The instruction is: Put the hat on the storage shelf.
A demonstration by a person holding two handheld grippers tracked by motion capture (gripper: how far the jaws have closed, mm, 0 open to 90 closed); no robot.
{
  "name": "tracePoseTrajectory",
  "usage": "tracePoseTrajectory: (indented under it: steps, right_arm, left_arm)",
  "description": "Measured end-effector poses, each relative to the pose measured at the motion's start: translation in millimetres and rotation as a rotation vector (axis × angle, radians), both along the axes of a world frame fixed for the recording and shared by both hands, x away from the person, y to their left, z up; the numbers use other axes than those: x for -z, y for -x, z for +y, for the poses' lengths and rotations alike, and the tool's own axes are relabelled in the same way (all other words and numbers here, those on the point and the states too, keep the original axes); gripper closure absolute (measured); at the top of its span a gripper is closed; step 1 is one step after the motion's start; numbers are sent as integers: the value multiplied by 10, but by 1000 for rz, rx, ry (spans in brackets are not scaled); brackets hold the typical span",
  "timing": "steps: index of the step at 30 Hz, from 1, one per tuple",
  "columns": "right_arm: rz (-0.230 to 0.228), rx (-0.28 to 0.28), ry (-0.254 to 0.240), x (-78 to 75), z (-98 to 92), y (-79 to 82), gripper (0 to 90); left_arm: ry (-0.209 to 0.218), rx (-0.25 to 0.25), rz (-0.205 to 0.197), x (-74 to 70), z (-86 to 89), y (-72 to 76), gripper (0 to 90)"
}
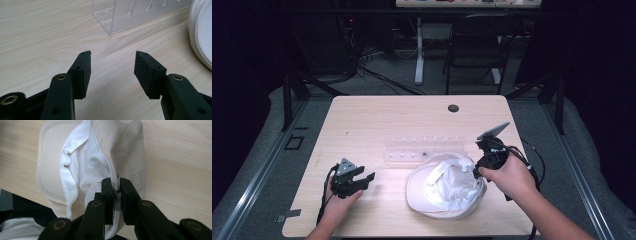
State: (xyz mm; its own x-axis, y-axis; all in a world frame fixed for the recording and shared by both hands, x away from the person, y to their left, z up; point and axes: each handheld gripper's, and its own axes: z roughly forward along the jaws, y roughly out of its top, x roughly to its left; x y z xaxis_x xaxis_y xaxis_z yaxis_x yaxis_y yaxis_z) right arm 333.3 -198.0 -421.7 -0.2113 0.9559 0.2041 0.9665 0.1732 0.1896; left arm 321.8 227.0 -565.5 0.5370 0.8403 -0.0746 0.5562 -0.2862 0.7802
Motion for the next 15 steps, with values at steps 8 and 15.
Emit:
tracePoseTrajectory:
  steps: [8,15]
  right_arm:
    - [27,-22,46,-160,103,-100,824]
    - [29,-1,70,-292,73,-144,824]
  left_arm:
    - [-1,1,4,-2,-2,0,480]
    - [-5,5,-3,-3,-5,0,480]
